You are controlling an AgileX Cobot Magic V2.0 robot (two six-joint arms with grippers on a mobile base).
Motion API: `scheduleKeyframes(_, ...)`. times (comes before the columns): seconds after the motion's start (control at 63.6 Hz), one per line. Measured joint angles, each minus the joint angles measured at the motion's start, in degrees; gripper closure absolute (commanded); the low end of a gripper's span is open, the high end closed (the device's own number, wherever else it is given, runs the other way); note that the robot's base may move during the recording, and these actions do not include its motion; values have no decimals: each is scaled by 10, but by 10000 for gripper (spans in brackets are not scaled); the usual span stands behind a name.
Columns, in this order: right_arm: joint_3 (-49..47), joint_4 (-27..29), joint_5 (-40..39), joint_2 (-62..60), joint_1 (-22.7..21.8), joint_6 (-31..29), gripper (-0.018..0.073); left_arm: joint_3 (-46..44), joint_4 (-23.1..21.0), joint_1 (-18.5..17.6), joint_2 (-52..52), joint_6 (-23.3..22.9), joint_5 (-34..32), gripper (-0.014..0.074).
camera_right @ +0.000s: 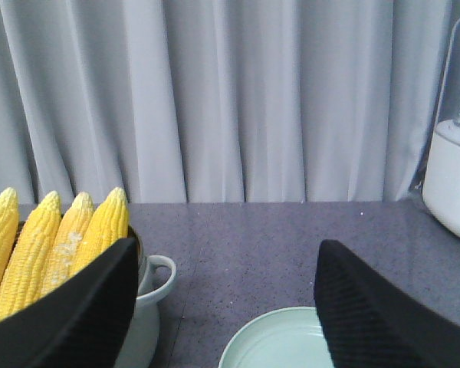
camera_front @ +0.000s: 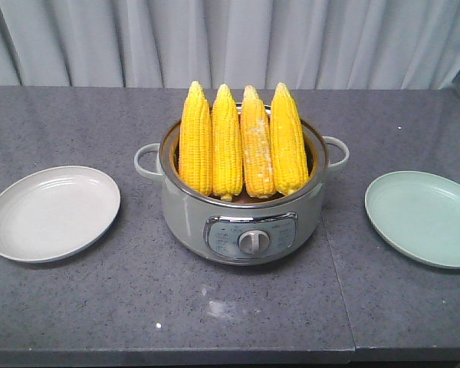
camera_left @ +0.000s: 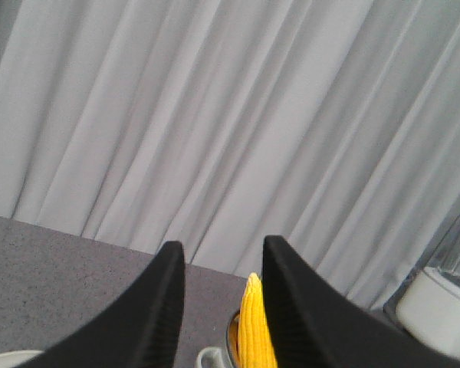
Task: Distribute corn equally
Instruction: 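Move the right gripper over the pot to the farthest corn cob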
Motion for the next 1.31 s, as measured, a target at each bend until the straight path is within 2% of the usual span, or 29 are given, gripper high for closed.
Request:
scheduleKeyframes(0.11,-57,3,36,56,0,-14,71,-32,-2,-29,44,39,31,303)
scheduleKeyframes(0.204,-127,29,83,119,0,-46,71,-64,-15,-49,83,76,38,303)
scheduleKeyframes(0.283,-194,80,133,176,0,-92,71,-90,-36,-60,117,107,44,303)
scheduleKeyframes(0.472,-341,249,259,326,0,-209,71,-137,-72,-62,184,180,82,303)
scheduleKeyframes(0.582,-427,321,323,406,0,-234,71,-145,-74,-62,211,199,95,303)
scheduleKeyframes(0.676,-496,347,358,478,12,-236,71,-145,-75,-62,232,205,97,303)
scheduleKeyframes(0.786,-564,314,367,549,58,-215,71,-148,-76,-62,263,206,97,303)
scheduleKeyframes(0.959,-602,170,354,628,124,-114,71,-218,-111,-62,325,219,100,303)
scheduleKeyframes(1.069,-602,97,339,666,140,-63,71,-276,-131,-62,360,251,110,303)
scheduleKeyframes(1.305,-603,33,301,726,155,-2,71,-332,-140,-62,431,267,139,303)
